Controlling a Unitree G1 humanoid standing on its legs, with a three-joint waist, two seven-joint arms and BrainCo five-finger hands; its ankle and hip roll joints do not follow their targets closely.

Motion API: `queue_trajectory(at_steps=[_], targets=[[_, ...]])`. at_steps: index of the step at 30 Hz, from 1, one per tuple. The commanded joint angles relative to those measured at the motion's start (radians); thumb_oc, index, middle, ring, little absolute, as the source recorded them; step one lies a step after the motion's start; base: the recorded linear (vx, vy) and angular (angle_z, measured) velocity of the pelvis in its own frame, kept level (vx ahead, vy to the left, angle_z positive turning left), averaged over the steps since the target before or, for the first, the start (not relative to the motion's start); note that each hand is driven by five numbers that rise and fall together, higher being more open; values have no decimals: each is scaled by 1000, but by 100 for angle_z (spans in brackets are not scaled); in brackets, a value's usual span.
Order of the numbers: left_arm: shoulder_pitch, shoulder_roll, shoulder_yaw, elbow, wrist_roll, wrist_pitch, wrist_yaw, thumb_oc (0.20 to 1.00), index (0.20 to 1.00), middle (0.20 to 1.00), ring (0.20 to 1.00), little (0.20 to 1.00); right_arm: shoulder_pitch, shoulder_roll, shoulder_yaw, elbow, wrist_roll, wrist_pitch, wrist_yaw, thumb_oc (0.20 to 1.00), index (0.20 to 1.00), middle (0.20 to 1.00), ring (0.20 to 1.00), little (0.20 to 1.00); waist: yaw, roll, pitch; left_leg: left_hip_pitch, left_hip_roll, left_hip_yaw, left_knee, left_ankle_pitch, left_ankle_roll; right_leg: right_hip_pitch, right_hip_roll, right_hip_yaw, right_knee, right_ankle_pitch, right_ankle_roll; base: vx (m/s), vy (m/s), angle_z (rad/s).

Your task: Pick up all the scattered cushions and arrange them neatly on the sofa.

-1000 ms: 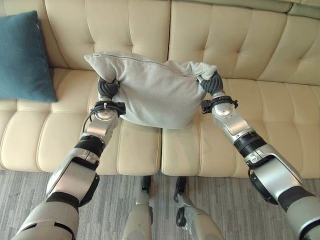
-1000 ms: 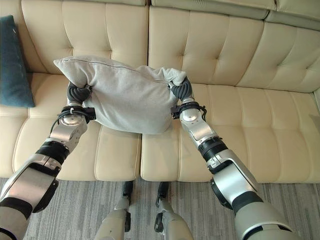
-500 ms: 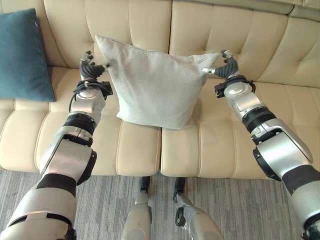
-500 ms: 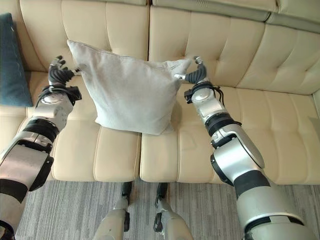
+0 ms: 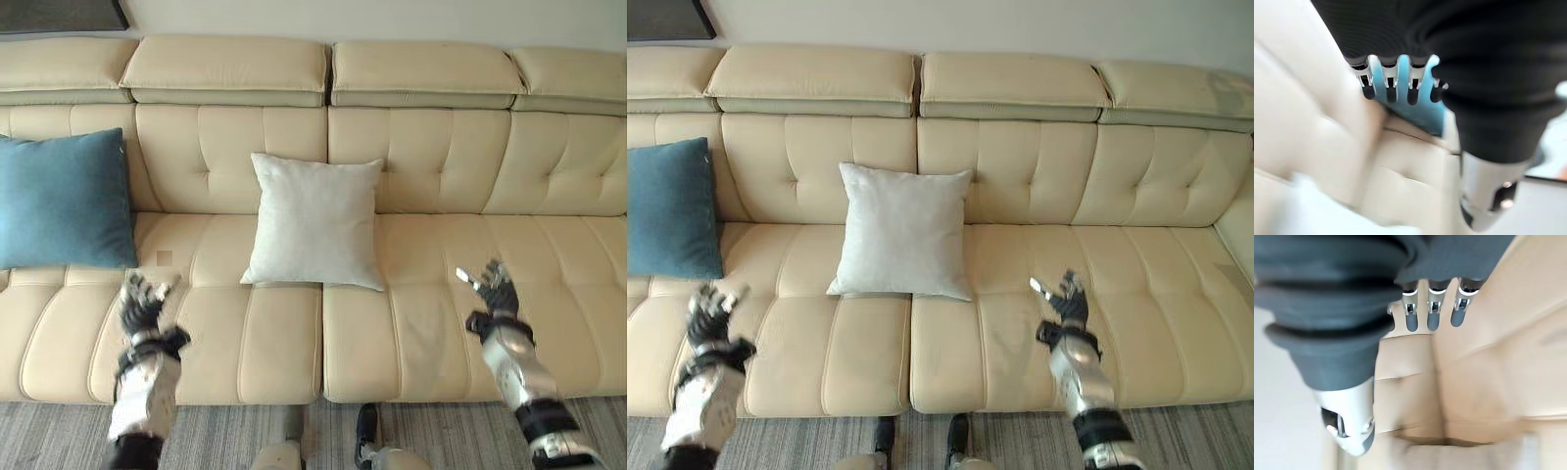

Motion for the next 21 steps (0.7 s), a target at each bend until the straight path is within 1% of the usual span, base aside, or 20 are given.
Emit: queue_trajectory(at_steps=[1, 2, 3, 4, 7, 8, 10, 11, 12, 13, 14, 15, 16, 18, 19, 20, 21], targets=[[-31, 26, -41, 51, 65, 10, -56, 1000, 1000, 1000, 1000, 1000, -9, 23, -11, 21, -38, -10, 55, 1000, 1000, 1000, 1000, 1000, 10, -25, -67, 42, -21, 1, -7, -117, -23, 60, -102, -5, -4, -93, 121, -65, 51, 0], [4, -8, -64, 104, 81, 21, -66, 1000, 1000, 1000, 1000, 1000, 21, 55, 10, 54, -42, -12, 76, 1000, 1000, 1000, 1000, 1000, 10, -27, -63, 45, -22, 4, -7, -117, -20, 62, -105, -3, -4, -91, 124, -43, 36, 1], [4, -8, -64, 104, 81, 21, -66, 1000, 1000, 1000, 1000, 1000, 21, 55, 10, 54, -42, -12, 76, 1000, 1000, 1000, 1000, 1000, 10, -27, -63, 45, -22, 4, -7, -117, -20, 63, -105, -2, -4, -91, 124, -103, 72, 1], [4, -21, -99, 159, 112, 36, -76, 1000, 1000, 1000, 1000, 1000, 29, 76, 36, 92, -49, -11, 87, 1000, 1000, 1000, 1000, 1000, 8, -30, -57, 46, -25, 4, -7, -115, -17, 63, -108, -1, -4, -88, 126, -59, 37, 0], [2, -20, -130, 174, 142, 42, -86, 1000, 1000, 1000, 1000, 1000, 49, 83, 50, 103, -67, -6, 97, 1000, 1000, 1000, 1000, 1000, 1, -32, -49, 45, -29, 1, -7, -112, -14, 67, -110, -3, -1, -82, 125, -108, 50, 1], [-17, -17, -156, 189, 154, 41, -82, 1000, 1000, 1000, 1000, 1000, 42, 91, 65, 130, -66, -7, 100, 1000, 1000, 1000, 1000, 1000, -8, -30, -20, 40, -28, 2, -7, -107, -9, 31, -111, 6, 48, -77, 126, -232, 35, 3], [-36, -2, -174, 180, 178, 35, -87, 1000, 1000, 1000, 1000, 1000, 24, 91, 88, 157, -75, -5, 99, 1000, 1000, 1000, 1000, 1000, -10, -22, 17, 27, -19, 18, -7, -97, -5, -32, -112, 6, 118, -71, 135, -335, 25, -5], [-49, 4, -182, 180, 183, 34, -83, 1000, 1000, 1000, 1000, 1000, 13, 94, 94, 169, -72, -2, 103, 1000, 1000, 1000, 1000, 1000, -11, -16, 36, 17, -8, 26, -7, -88, -3, -52, -109, 3, 157, -81, 138, -336, -3, -24], [-58, 14, -191, 181, 195, 33, -87, 1000, 1000, 1000, 1000, 1000, 14, 95, 96, 180, -58, -1, 108, 1000, 1000, 1000, 1000, 1000, -9, -6, 45, 2, 2, 32, -7, -74, 0, -54, -105, 2, 205, -111, 135, -221, -11, -32], [-58, 14, -191, 181, 195, 33, -88, 1000, 1000, 1000, 1000, 1000, 13, 95, 96, 181, -58, -2, 108, 1000, 1000, 1000, 1000, 1000, -8, -7, 46, 3, 1, 33, -7, -75, 0, -57, -107, 4, 213, -116, 135, -260, 13, -38], [-65, 22, -199, 192, 202, 32, -93, 1000, 1000, 1000, 1000, 1000, 15, 95, 103, 196, -44, -5, 118, 1000, 1000, 1000, 1000, 1000, -4, 9, 48, -7, 13, 48, -7, -59, 6, -42, -101, 6, 322, -179, 113, -153, 15, -34], [-66, 22, -199, 193, 202, 32, -93, 1000, 1000, 1000, 1000, 1000, 15, 95, 103, 196, -44, -5, 118, 1000, 1000, 1000, 1000, 1000, -3, 9, 45, -11, 14, 49, -7, -58, 6, -46, -100, 6, 322, -177, 113, -239, -16, -19], [-53, 25, -195, 196, 197, 33, -102, 1000, 1000, 1000, 1000, 1000, 27, 90, 104, 195, -36, -9, 131, 1000, 1000, 1000, 1000, 1000, 3, 10, 34, -16, 12, 56, -7, -53, 11, -11, -95, 28, 392, -211, 104, -142, -71, -8], [-38, 19, -185, 207, 182, 35, -103, 1000, 1000, 1000, 1000, 1000, 40, 88, 100, 193, -31, -9, 137, 1000, 1000, 1000, 1000, 1000, 17, 0, 16, -33, 6, 63, -7, -39, 10, 39, -88, 57, 397, -212, 109, -182, -138, -15], [-36, 15, -178, 213, 176, 34, -96, 1000, 1000, 1000, 1000, 1000, 39, 87, 100, 188, -27, -9, 138, 1000, 1000, 1000, 1000, 1000, 34, -10, 8, -54, 6, 72, -1, -29, 7, 92, -82, 69, 338, -221, 107, -174, -169, -23], [-21, 11, -173, 201, 172, 38, -95, 1000, 1000, 1000, 1000, 1000, 41, 86, 107, 179, -36, -1, 139, 1000, 1000, 1000, 1000, 1000, 46, -15, 8, -68, 8, 72, 5, -18, 3, 105, -79, 71, 306, -241, 97, -190, -209, -30], [-24, 7, -166, 208, 171, 42, -94, 1000, 1000, 1000, 1000, 1000, 36, 83, 113, 183, -42, 1, 139, 1000, 1000, 1000, 1000, 1000, 55, -20, 3, -86, 13, 77, 9, -3, -6, 131, -70, 74, 237, -260, 88, -179, -218, -34]])
